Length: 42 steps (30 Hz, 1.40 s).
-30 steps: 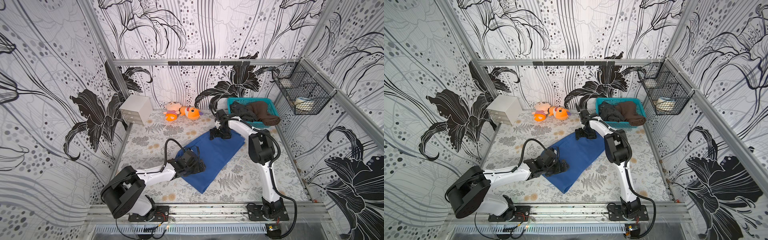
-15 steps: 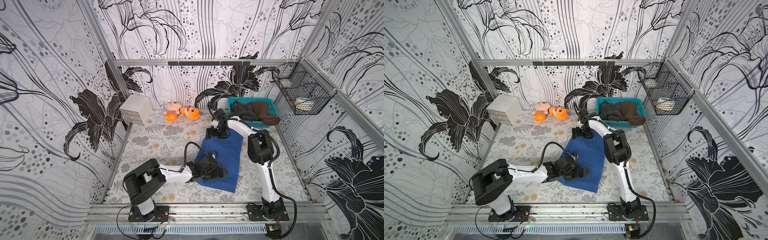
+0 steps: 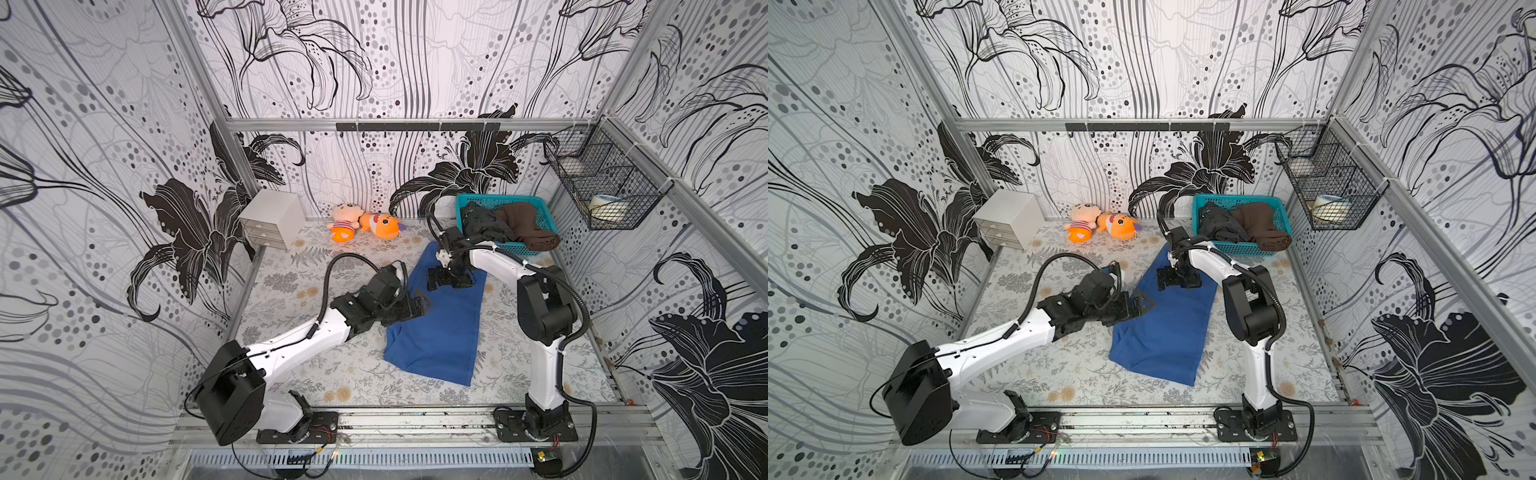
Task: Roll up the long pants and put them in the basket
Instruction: Move the long pant to the center of the board.
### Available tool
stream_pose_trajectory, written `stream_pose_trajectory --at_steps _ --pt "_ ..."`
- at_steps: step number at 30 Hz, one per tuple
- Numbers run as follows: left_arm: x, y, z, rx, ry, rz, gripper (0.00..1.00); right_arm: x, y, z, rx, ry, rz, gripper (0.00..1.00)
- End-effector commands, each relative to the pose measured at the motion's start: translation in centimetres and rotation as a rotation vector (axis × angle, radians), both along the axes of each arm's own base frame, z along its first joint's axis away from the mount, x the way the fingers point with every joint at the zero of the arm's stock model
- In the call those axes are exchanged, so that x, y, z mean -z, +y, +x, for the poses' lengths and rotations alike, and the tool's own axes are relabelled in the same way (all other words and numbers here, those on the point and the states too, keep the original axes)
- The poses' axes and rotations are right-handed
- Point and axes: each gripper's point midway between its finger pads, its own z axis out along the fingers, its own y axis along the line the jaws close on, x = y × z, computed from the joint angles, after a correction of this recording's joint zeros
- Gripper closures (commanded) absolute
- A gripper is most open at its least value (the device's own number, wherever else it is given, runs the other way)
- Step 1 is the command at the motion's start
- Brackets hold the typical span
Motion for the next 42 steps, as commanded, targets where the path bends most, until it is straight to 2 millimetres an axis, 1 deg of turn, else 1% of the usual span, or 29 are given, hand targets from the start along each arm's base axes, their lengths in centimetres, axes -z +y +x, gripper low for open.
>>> stream_pose_trajectory --at_steps 1,2,4,7,10,12,13,15,18,21,24,27,29,32,34,37,39,42 --pt "0.7 4.2 0.4 -0.037 0.005 0.073 0.01 1.6 -1.6 0.2 0.028 0.001 -0.082 0.01" --pt "0.3 5.2 0.7 -0.057 -0.004 0.07 0.01 2.1 -1.4 0.2 0.028 0.012 -0.086 0.0" --pt "-0.1 7.4 1.2 -0.098 -0.011 0.074 0.01 3.4 -0.5 -0.1 0.008 0.047 -0.094 0.01" --pt "-0.8 9.9 1.1 -0.133 -0.017 0.101 0.01 4.7 1.3 -0.8 -0.057 0.073 -0.139 0.0" --pt "-1.4 12.0 0.4 -0.168 -0.028 0.123 0.01 5.4 3.7 -1.6 -0.136 0.075 -0.182 0.01" --pt "-1.4 13.2 -0.2 -0.193 -0.025 0.13 0.01 5.8 5.1 -2.0 -0.165 0.083 -0.176 0.01" --pt "-1.4 13.8 -0.4 -0.205 -0.025 0.126 0.01 5.5 6.1 -1.6 -0.17 0.074 -0.155 0.0" --pt "-1.2 14.6 -0.9 -0.222 -0.019 0.12 0.01 5.5 7.2 -1.2 -0.176 0.076 -0.128 0.0" --pt "-0.7 15.2 -1.6 -0.237 -0.007 0.109 0.01 5.4 8.9 -0.5 -0.207 0.069 -0.091 0.01" --pt "-0.1 15.4 -2.0 -0.241 0.009 0.106 0.01 5.1 10.0 0.1 -0.237 0.062 -0.094 0.0" --pt "0.3 15.4 -2.2 -0.245 0.014 0.102 0.01 4.5 11.0 1.2 -0.265 0.033 -0.079 0.0" --pt "0.6 15.2 -2.2 -0.245 0.017 0.089 0.01 3.7 12.5 1.8 -0.335 0.019 -0.027 0.0" --pt "0.8 15.2 -2.1 -0.244 0.023 0.088 0.01 3.6 12.7 2.3 -0.358 0.015 -0.037 0.01" --pt "0.9 15.1 -2.0 -0.241 0.023 0.085 0.01 3.4 12.2 3.0 -0.37 -0.01 -0.082 0.01" --pt "1.0 15.0 -1.9 -0.237 0.021 0.084 0.01 2.7 12.0 3.5 -0.374 -0.046 -0.091 0.0" --pt "1.5 14.9 -1.7 -0.232 0.034 0.091 0.01 0.1 12.1 4.2 -0.372 -0.151 -0.063 0.0" --pt "2.1 14.8 -1.6 -0.226 0.043 0.095 0.01 -2.6 11.9 4.5 -0.356 -0.25 -0.032 0.0" --pt "3.5 15.0 -1.8 -0.22 0.075 0.126 0.01 -6.7 11.3 4.1 -0.345 -0.365 -0.005 0.01"
